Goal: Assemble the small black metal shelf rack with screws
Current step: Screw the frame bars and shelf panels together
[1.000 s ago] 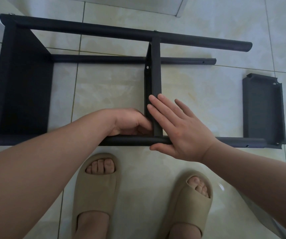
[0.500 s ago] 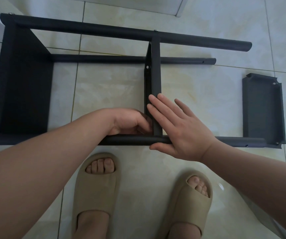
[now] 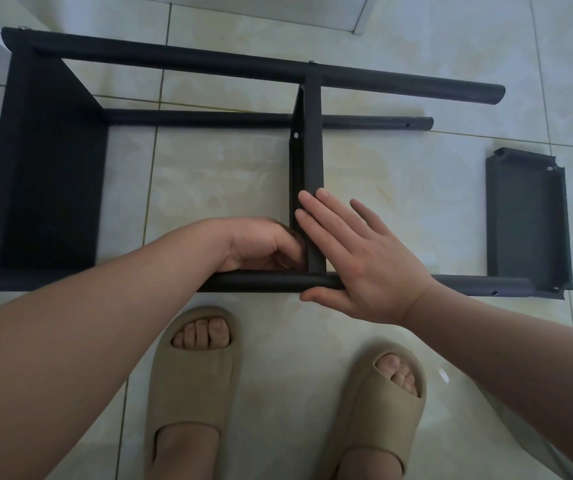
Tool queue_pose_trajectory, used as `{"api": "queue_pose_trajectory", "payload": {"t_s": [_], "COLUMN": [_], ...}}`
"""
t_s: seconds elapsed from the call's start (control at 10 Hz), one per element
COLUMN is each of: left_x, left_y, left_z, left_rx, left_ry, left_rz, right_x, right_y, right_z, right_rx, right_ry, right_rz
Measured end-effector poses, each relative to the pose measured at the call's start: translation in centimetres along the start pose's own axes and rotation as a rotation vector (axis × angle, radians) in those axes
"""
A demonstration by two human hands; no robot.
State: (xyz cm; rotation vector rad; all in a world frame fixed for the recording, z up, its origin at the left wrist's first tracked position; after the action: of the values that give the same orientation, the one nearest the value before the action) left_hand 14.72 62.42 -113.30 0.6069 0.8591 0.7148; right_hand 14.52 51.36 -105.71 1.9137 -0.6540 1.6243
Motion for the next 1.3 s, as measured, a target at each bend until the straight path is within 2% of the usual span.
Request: {"api": "queue_pose_trajectory", "payload": {"t_s": [0.3, 0.6, 0.8, 1.0, 1.2, 1.3], "left_x": [0.17, -0.08, 0.28, 0.16, 0.03, 0.14], "left_y": [-0.16, 0.04, 0.01, -0.03, 0.05, 0.05], "left_z": [-0.06, 0.36, 0.29, 0.36, 0.38, 0.43], "left_rx": [-0.002, -0.034, -0.040, -0.044, -0.040, -0.055], "left_ry": [-0.064, 0.006, -0.075, -0.012, -0.106, -0.054], "left_rz": [0.018, 0.001, 0.050, 0.027, 0.043, 0.038], "right_x": [-0.02, 0.01, 0.02, -0.04, -0.02, 0.00], "right_y": [0.02, 0.00, -0.03, -0.03, 0.00, -0.02], "right_z": [0.02, 0.03, 0.04, 0.05, 0.08, 0.05], "right_rx": [0.002, 0.002, -0.001, 0.001, 0.004, 0.003], "right_ry": [0.000, 0.004, 0.001, 0.002, 0.004, 0.001], "right_rz": [0.003, 0.006, 0.002, 0.007, 0.013, 0.014]}}
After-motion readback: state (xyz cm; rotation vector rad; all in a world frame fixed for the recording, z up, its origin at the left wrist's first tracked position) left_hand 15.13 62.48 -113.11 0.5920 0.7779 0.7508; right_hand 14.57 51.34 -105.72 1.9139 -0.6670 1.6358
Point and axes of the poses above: each hand's wrist, its own y-axis away from the middle knuckle, its own x-axis out of the back of the hand, z = x × y, the point moved 7 cm from there along -y, towards the middle knuckle, and after that the axes turned 3 degrees about y, right-handed, at the moved point
